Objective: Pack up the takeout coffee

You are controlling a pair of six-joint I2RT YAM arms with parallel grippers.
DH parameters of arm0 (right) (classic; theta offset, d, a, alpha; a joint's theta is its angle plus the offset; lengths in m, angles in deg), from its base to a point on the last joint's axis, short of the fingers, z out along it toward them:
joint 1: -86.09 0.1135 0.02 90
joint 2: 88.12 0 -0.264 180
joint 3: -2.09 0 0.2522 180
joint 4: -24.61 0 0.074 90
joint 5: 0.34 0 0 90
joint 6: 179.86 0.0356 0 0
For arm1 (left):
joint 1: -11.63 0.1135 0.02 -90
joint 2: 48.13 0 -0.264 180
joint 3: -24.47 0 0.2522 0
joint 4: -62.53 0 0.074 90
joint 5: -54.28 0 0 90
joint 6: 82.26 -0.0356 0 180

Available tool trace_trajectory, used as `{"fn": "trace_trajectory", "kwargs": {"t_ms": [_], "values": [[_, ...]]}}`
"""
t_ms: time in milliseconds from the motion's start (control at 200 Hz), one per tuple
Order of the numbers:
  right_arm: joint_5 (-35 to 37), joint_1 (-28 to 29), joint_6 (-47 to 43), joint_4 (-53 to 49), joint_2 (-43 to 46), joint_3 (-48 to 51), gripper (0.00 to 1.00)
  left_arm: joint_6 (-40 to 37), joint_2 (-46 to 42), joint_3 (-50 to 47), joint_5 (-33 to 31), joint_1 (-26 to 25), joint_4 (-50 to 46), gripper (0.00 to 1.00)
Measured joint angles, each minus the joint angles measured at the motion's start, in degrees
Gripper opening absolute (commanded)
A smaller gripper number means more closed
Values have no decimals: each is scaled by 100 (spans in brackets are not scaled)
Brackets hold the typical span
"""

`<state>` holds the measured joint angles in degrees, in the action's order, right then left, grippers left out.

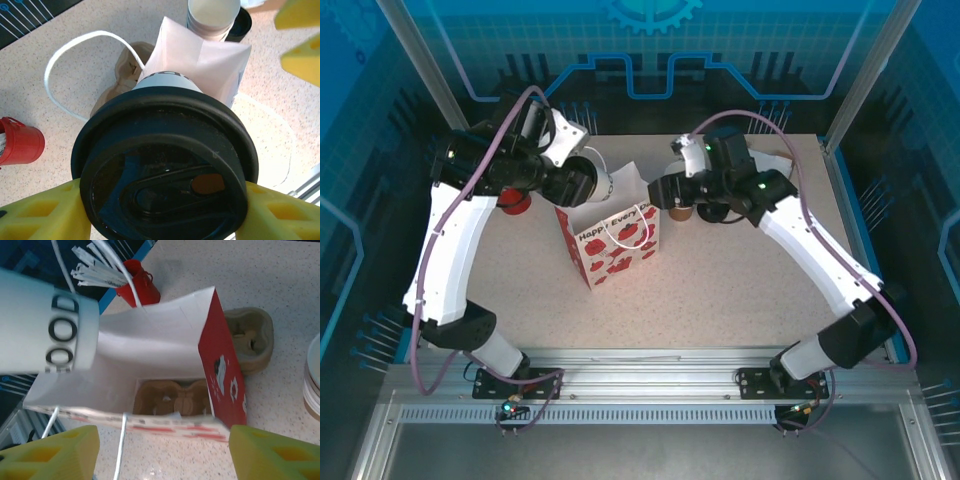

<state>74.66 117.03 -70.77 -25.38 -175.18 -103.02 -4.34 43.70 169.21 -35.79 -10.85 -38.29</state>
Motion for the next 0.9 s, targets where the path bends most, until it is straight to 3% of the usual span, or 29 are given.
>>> {"fn": "trace_trajectory", "kwargs": {"t_ms": [385,900], "values": [[592,144,-361,-459,-1252,-1115,54,-402,332,-103,-11,-2,-125,46],[756,203,-525,-684,-1488,-1250,49,-785,933,-107,-269,-2,-369,46]]}}
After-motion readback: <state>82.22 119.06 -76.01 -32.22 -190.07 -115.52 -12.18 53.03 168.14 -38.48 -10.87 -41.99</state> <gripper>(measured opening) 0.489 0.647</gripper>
